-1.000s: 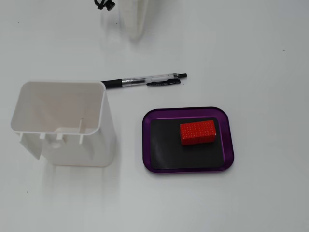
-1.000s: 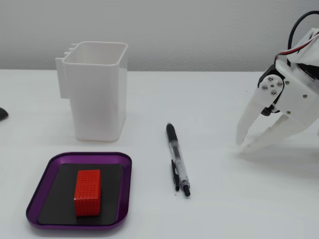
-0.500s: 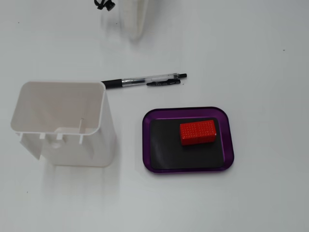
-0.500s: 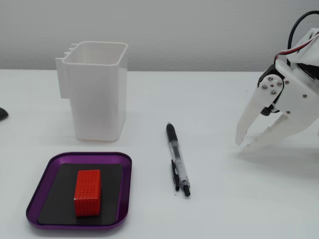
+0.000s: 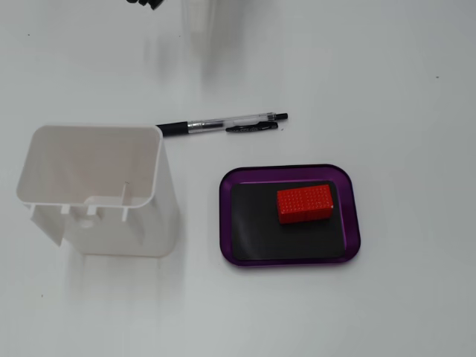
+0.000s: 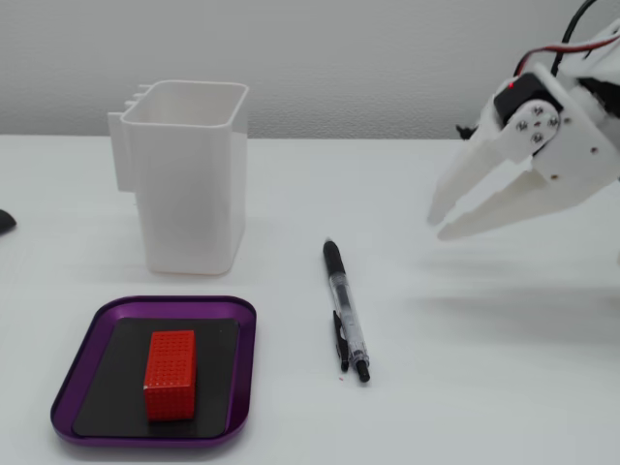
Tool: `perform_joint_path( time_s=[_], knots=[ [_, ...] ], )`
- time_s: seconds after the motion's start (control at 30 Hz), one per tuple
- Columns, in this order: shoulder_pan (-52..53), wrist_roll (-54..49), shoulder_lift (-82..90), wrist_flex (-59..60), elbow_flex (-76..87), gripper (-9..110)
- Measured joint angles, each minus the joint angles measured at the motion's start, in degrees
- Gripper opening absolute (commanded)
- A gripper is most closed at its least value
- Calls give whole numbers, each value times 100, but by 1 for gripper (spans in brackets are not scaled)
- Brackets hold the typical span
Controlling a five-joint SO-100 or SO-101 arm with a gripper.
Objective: Pick up the pen and put it in the pen holder.
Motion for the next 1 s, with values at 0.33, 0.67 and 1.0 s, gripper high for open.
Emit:
perform_joint_path(
  time_s=[0.33, 0.67, 1.0],
  knots=[
    [-431, 176, -4465, -9, -2786, 13],
    [-1415, 633, -9404, 765, -5897, 24],
    [-1055, 642, -10187, -35, -5827, 24]
  ],
)
